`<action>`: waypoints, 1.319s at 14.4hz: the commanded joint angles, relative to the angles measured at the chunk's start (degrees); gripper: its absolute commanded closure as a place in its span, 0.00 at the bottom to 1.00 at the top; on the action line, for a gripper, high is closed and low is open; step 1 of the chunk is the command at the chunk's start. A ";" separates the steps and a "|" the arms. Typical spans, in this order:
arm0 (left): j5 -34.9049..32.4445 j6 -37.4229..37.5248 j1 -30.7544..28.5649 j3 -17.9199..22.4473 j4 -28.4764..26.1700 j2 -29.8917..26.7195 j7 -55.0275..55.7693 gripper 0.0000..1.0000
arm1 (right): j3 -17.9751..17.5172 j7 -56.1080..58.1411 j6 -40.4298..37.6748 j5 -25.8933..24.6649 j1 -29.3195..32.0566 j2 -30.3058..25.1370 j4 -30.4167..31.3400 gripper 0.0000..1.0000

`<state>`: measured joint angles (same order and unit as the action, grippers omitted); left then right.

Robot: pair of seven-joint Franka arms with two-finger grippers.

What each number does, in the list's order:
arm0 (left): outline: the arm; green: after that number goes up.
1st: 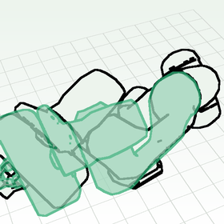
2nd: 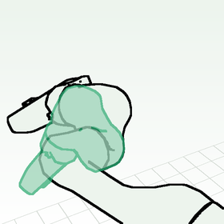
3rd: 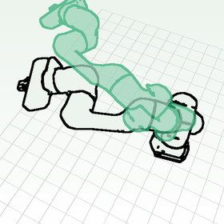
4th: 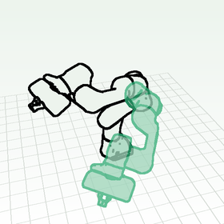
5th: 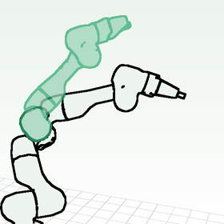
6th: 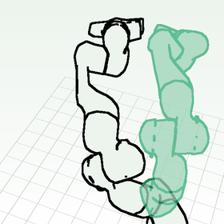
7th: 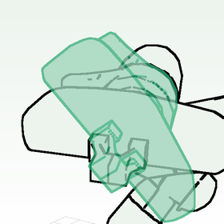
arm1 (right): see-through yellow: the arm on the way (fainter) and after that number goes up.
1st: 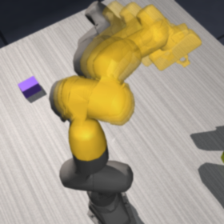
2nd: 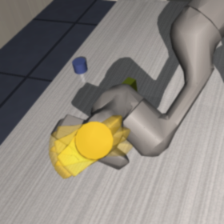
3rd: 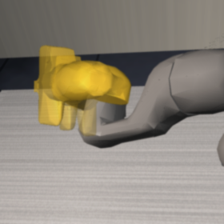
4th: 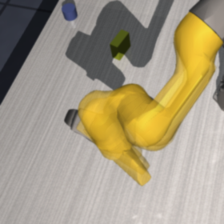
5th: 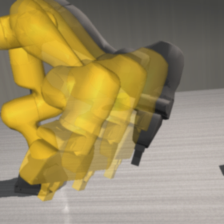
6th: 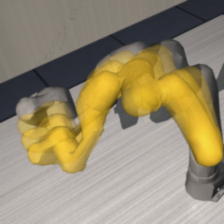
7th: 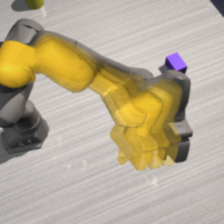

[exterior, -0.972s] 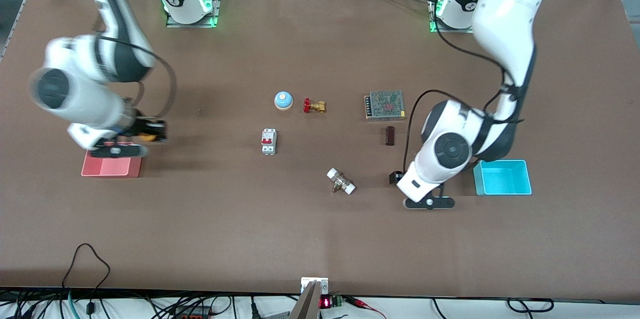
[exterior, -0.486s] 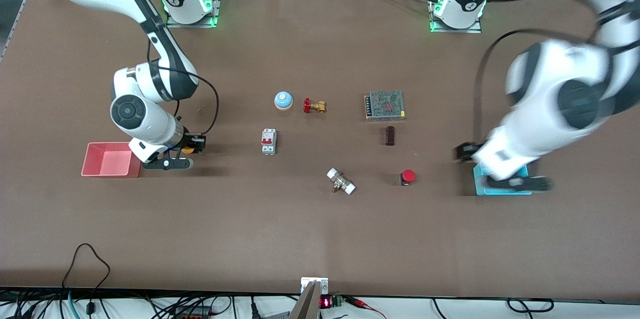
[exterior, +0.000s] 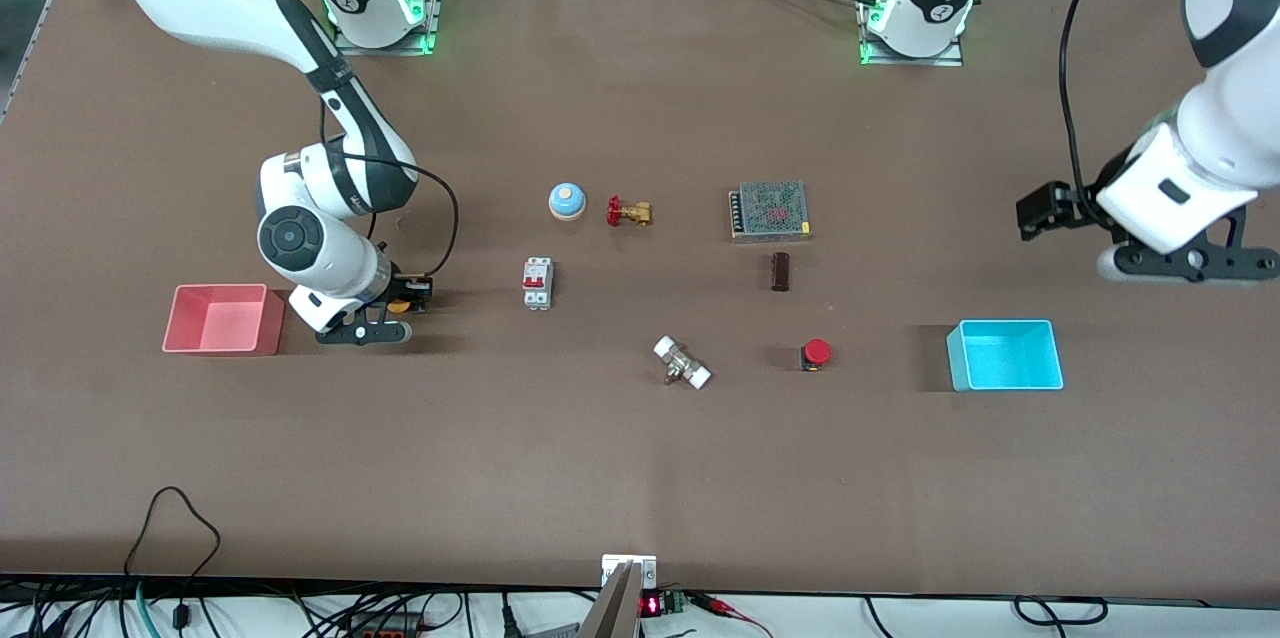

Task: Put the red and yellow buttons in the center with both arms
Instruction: 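Lift the yellow button with the right gripper while the left gripper lifts the red button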

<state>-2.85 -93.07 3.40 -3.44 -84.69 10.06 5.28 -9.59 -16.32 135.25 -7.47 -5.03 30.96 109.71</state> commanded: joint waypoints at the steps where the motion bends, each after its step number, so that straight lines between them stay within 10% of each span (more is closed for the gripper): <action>1: 0.92 -7.30 -2.09 -1.04 -11.10 -6.18 -1.06 0.00 | 0.19 -0.82 0.46 -0.88 -0.51 0.59 -0.55 0.57; 9: 0.83 -13.26 -4.19 -1.22 -21.53 -12.85 -1.33 0.00 | 0.19 -0.82 0.37 -0.71 -0.16 0.16 -1.16 0.00; 19: 0.91 -9.33 -4.02 -1.31 -15.06 -10.23 -3.17 0.00 | 4.32 3.39 -31.16 7.82 7.92 -24.34 -13.99 0.00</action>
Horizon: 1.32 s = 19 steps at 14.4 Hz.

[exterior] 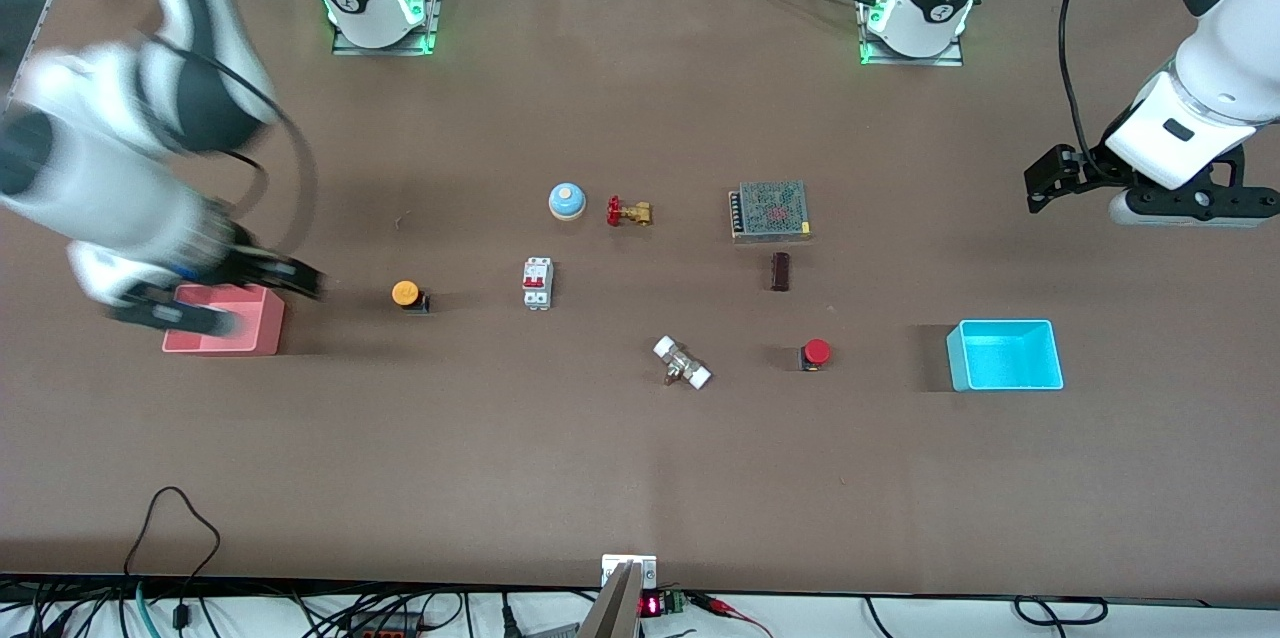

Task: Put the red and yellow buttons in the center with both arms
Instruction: 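Lift the yellow button with the right gripper while the left gripper lifts the red button, then set the buttons down beside the boxes and open both grippers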

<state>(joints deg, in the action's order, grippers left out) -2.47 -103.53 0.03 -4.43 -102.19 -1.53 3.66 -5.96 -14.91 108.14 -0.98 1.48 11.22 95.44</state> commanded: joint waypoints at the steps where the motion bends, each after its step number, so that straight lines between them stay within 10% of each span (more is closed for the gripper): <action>1: 0.54 1.13 -0.64 -0.31 2.44 1.35 -1.55 0.00 | 0.77 3.38 -7.30 0.63 1.94 -7.84 0.36 0.00; 19: 0.54 2.98 -0.64 -0.31 2.44 1.35 -1.72 0.00 | 0.51 4.45 -12.52 0.89 1.95 -10.25 0.10 0.00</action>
